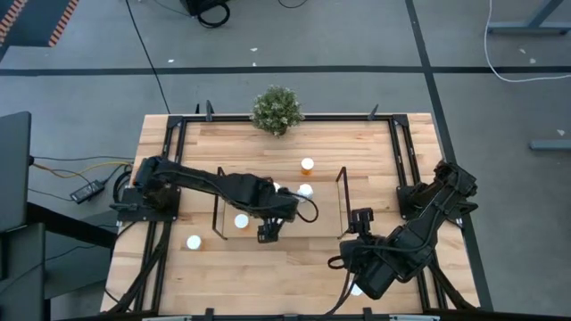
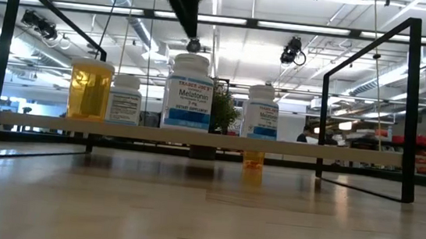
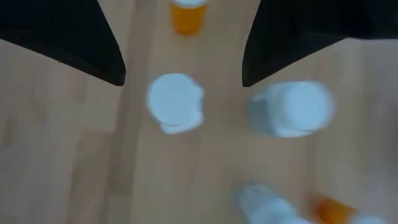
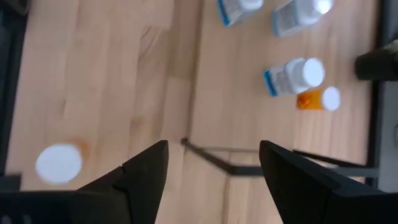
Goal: Pick and place medicine bottles onto shelf by color
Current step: Put the white pill bottle on the shelf
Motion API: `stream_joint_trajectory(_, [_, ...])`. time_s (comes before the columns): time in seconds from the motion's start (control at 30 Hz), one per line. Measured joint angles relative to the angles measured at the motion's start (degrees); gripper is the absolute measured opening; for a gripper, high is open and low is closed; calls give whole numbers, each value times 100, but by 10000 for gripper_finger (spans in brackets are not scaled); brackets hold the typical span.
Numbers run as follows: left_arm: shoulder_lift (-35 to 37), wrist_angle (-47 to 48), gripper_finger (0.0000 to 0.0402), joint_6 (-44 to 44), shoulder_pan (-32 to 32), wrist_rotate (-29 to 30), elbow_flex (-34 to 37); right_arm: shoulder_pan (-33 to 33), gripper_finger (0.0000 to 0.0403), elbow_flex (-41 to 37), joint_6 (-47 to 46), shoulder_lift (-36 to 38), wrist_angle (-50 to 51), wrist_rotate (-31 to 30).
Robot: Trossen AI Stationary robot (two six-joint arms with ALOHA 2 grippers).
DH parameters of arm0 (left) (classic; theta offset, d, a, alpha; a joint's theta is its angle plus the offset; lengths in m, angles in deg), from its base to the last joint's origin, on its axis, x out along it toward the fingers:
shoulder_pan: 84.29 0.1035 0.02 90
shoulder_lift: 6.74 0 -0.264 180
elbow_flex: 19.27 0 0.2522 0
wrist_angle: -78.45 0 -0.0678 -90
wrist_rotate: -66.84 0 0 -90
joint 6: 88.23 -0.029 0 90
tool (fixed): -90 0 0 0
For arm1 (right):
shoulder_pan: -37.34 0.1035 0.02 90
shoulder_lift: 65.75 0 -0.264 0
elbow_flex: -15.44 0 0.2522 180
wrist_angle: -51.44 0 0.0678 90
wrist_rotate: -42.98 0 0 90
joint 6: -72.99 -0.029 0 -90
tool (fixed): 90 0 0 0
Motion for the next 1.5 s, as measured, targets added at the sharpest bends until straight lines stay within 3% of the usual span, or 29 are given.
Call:
stream_joint_trajectory(0.3, [878,-254,299,-2,-779,2024,0,-402,259,0,565,0,-594,-289])
stream_joint_trajectory(0.4, [1043,-254,290,-1,-927,2332,0,-587,259,0,807,-2,-825,-277])
stream_joint_trajectory(0.57, [1036,-308,274,-210,-874,2371,109,-878,259,-75,1125,-69,-1346,56])
stream_joint_trajectory(0.73, [1447,-1303,249,-516,-557,2376,1600,-914,259,-377,1113,-79,-1471,376])
stream_joint_trajectory(0.97, [3271,-2823,203,-369,-328,2438,3746,-901,259,-778,1067,-83,-1281,446])
stream_joint_trajectory(1.23, [5495,-5667,173,-1131,-333,1687,5523,-1491,259,-1206,1410,-83,-2401,491])
stream_joint_trajectory(1.5, [6690,-7571,171,-1512,-266,1592,7356,-2037,259,-1143,2454,-87,-3314,956])
